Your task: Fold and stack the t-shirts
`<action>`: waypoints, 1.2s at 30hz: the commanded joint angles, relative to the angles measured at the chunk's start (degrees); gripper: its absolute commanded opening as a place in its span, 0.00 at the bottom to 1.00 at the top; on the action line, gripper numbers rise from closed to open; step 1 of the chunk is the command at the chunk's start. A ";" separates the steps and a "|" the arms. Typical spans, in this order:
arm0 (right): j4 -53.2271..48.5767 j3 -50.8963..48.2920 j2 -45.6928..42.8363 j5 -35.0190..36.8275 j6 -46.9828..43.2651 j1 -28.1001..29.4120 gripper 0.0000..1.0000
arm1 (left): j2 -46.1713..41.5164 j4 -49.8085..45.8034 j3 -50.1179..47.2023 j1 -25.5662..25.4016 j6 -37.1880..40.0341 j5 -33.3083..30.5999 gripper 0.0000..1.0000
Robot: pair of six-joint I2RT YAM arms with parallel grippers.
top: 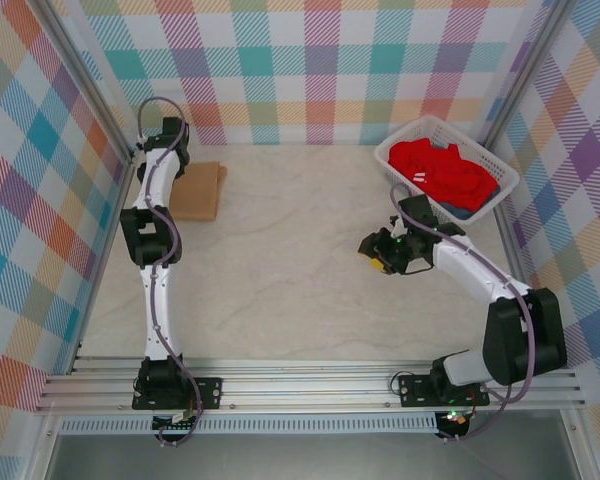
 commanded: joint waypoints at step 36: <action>-3.42 0.50 -3.11 -0.86 0.53 -0.19 0.43 | 11.79 4.10 5.41 3.32 -3.21 32.52 0.43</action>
